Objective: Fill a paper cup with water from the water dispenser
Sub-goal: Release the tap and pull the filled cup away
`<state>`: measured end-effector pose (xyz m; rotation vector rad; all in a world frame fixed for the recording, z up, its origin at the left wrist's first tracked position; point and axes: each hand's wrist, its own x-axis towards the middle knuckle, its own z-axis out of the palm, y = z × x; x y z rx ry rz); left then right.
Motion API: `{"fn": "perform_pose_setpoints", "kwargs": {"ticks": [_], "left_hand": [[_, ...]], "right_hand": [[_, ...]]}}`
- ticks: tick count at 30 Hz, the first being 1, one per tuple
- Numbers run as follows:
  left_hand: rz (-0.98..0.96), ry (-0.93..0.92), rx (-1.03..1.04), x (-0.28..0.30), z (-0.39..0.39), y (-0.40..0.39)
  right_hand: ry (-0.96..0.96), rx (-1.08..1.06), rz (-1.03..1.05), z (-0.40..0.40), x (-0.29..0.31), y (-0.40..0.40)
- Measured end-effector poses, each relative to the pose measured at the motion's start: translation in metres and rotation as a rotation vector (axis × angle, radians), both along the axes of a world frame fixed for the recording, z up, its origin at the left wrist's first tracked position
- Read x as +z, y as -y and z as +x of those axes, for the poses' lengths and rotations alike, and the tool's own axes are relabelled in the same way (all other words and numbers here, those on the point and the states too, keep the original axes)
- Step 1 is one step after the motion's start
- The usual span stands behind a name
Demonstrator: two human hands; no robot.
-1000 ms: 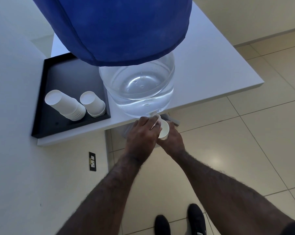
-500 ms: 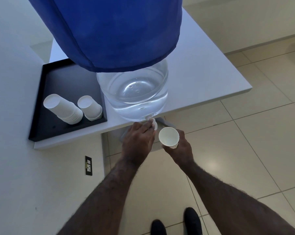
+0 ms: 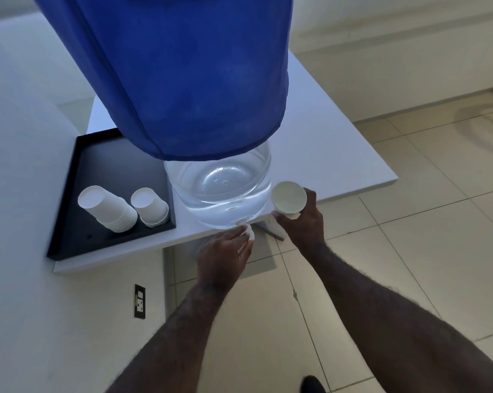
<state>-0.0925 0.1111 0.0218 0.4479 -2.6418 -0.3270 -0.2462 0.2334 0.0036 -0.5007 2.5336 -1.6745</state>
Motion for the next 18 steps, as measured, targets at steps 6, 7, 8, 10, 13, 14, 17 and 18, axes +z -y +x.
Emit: {"fn": "perform_pose_setpoints", "kwargs": {"ticks": [6,7,8,10,13,14,17,18], "left_hand": [[0.034,0.013,-0.013,-0.004,0.001,0.005],[0.045,-0.002,-0.021,-0.006,0.000,0.007],[0.056,-0.014,-0.028,-0.007,0.001,0.007],[0.076,-0.032,-0.020,-0.010,0.001,0.009],[0.114,-0.050,-0.006,-0.013,0.001,0.008],[0.122,-0.053,0.000,-0.014,0.001,0.008],[0.149,-0.060,0.010,-0.016,0.002,0.007],[0.161,-0.065,0.009,-0.017,0.002,0.006]], "right_hand": [[0.043,0.012,0.032,-0.036,0.003,0.018],[0.069,0.001,0.029,-0.042,0.002,0.021],[0.090,-0.013,0.032,-0.048,0.000,0.021],[0.105,-0.029,0.041,-0.057,-0.004,0.025],[0.111,-0.048,0.063,-0.067,-0.009,0.027],[0.115,-0.050,0.072,-0.070,-0.011,0.028],[0.129,-0.034,0.106,-0.077,-0.019,0.031],[0.134,-0.029,0.123,-0.078,-0.021,0.032]]}}
